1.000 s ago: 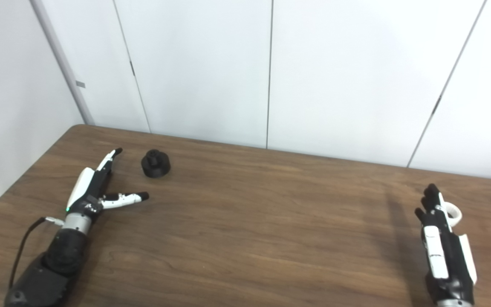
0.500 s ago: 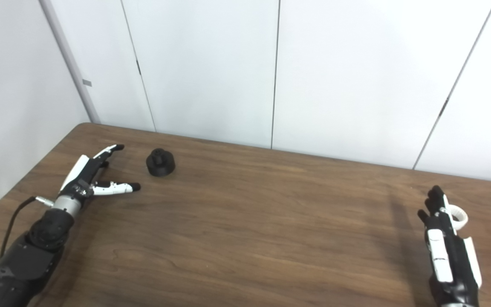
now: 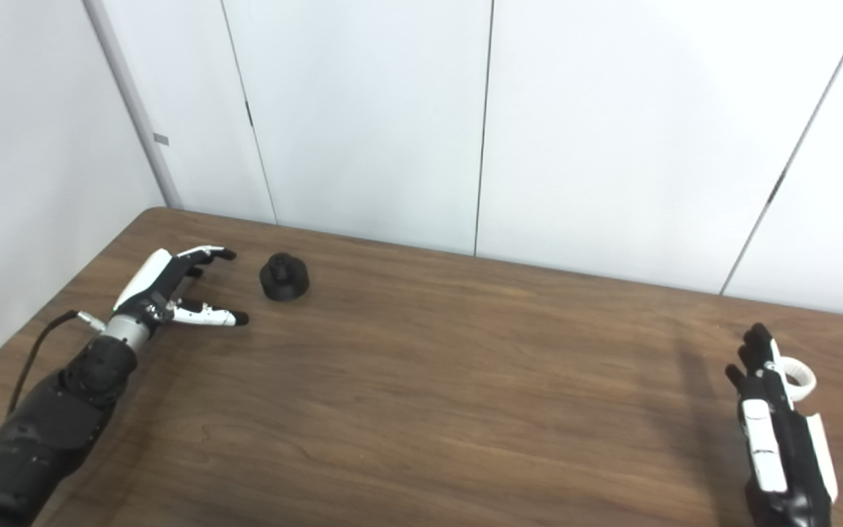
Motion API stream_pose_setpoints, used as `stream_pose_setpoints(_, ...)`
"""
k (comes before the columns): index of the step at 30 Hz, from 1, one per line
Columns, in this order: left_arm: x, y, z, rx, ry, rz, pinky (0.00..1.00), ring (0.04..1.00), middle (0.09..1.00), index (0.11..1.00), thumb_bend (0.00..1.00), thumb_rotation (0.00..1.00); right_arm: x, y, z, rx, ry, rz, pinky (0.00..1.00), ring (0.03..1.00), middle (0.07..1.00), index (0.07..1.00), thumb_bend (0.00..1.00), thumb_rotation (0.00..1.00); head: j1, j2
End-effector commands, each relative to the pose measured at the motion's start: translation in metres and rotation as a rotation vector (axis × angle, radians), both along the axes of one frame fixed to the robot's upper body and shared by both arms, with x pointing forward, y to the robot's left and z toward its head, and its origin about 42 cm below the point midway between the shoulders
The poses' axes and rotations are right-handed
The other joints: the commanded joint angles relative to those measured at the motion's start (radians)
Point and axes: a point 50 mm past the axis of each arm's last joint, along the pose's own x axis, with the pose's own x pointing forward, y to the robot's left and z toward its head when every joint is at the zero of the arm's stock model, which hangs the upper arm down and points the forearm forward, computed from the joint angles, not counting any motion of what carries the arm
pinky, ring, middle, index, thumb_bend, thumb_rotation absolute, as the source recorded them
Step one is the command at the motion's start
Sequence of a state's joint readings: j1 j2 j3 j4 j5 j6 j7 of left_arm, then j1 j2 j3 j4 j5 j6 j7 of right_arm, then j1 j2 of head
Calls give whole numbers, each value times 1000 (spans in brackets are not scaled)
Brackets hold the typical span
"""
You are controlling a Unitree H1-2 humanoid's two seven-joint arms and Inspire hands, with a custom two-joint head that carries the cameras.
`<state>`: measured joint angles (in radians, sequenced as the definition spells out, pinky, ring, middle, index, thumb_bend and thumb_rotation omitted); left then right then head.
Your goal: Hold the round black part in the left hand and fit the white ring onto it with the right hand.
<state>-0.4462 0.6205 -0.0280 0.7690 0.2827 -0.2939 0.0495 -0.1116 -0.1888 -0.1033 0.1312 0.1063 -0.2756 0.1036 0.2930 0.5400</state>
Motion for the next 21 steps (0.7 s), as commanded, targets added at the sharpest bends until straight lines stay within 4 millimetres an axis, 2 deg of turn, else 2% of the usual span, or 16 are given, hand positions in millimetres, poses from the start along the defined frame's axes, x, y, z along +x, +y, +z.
stream_pose_setpoints(1,6,-3,0,32,28,-21,844,896,895,795,972,158,-28,-2,-36,19,117,-27,961,1000,1000,997,294,895,-1,2)
stream_pose_setpoints(21,31,-22,-13,88,91,-38,824,893,889,780,962,201,-38,1,-32,20,127,-25,945,996,1000,995,303,922,-19,7)
